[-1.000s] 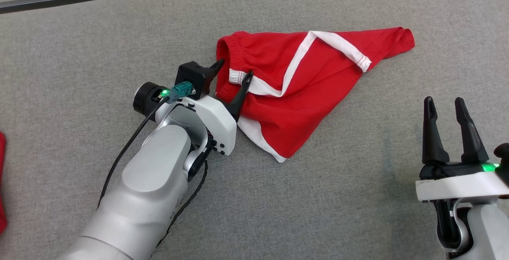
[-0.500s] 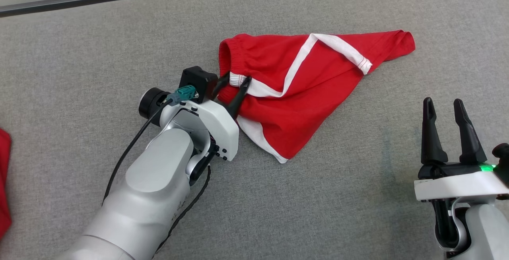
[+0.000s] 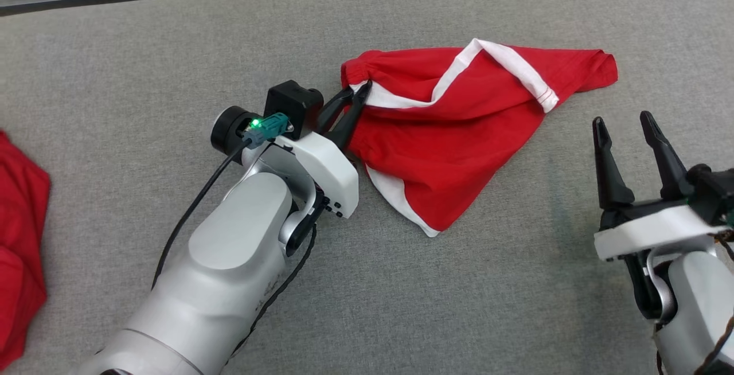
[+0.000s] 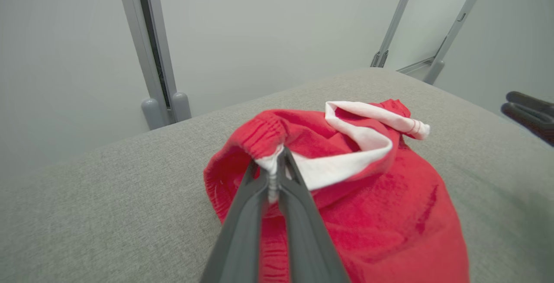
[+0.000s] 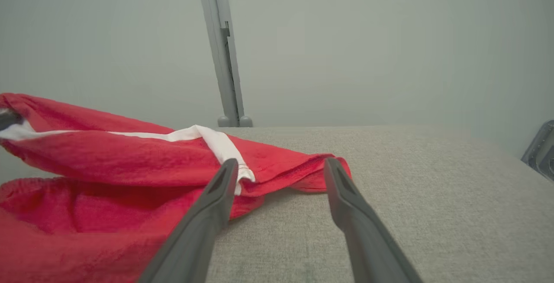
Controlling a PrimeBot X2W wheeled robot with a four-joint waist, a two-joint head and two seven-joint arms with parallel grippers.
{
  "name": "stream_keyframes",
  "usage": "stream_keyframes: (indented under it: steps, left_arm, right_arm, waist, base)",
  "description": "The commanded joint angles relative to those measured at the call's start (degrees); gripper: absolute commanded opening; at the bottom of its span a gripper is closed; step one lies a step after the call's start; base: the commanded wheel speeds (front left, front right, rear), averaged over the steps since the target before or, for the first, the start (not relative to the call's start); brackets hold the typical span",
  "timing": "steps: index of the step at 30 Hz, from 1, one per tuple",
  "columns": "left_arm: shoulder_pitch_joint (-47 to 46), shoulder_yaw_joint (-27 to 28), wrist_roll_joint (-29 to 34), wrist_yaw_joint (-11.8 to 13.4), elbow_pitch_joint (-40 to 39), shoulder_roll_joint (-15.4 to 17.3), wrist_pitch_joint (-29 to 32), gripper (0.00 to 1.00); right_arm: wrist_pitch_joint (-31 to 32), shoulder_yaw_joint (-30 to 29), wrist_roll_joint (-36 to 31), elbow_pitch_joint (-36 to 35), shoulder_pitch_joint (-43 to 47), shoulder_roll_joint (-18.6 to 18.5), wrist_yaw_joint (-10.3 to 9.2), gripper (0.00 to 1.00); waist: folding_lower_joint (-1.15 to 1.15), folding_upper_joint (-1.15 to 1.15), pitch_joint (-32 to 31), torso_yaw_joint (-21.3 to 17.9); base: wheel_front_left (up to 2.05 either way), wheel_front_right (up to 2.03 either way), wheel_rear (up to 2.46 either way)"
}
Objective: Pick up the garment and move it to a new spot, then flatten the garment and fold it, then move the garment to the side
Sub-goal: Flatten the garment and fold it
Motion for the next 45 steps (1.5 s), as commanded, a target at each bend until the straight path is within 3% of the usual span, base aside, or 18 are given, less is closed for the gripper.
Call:
stream_keyframes:
  steps: [1,10,19,20,22,36,41,45]
  left_arm:
    - [-0.1,-0.4,-0.4,0.6,-0.6,0.3,-0.2,0.00]
    - [-0.1,-3.7,-2.1,3.0,-4.8,0.3,-0.2,0.00]
    - [-1.1,-5.8,-3.5,4.2,-5.7,0.3,-0.2,0.00]
    - [-1.2,-6.0,-3.6,4.3,-5.7,0.3,-0.3,0.00]
    - [-1.3,-6.2,-3.8,4.3,-5.5,0.3,-0.4,0.00]
    - [-1.5,-5.8,-4.4,4.5,-4.0,0.9,-1.5,0.00]
    - [-3.0,-5.0,-2.7,7.1,-4.3,3.5,-2.2,0.00]
    - [-4.0,-3.0,-3.9,7.1,-6.0,5.1,-2.2,0.00]
  right_arm:
    - [0.0,0.9,-1.4,1.7,-1.8,-0.7,0.00,1.00]
    - [0.1,9.7,-6.4,12.8,-11.6,-5.5,0.00,1.00]
    - [0.0,14.1,-9.1,19.5,-16.8,-6.6,0.00,1.00]
    - [0.0,14.3,-9.2,20.1,-17.1,-6.5,0.00,0.49]
    - [0.0,14.4,-8.8,20.8,-17.5,-6.1,0.00,0.00]
    - [0.0,12.7,-8.6,18.8,-16.9,-7.6,-0.01,0.00]
    - [-0.1,10.5,-8.7,11.9,-17.7,-9.5,-0.01,0.00]
    - [0.0,7.6,-8.8,6.0,-18.2,-10.4,-0.01,0.00]
  waist:
    - [0.00,0.00,0.3,0.7]
    - [0.00,0.00,1.9,2.9]
    - [0.00,0.00,2.5,4.0]
    - [0.00,0.00,2.5,4.0]
    - [0.00,0.00,2.5,4.2]
    - [0.00,0.00,0.7,4.3]
    - [0.00,0.00,-2.3,4.2]
    - [0.00,0.00,-6.1,4.5]
  base:
    - [0.00,0.00,0.00]
    - [0.00,0.00,0.00]
    - [0.00,0.00,0.00]
    - [0.00,0.00,0.00]
    - [0.00,0.00,0.00]
    - [0.00,0.00,0.00]
    - [0.00,0.00,0.00]
    - [0.00,0.00,0.00]
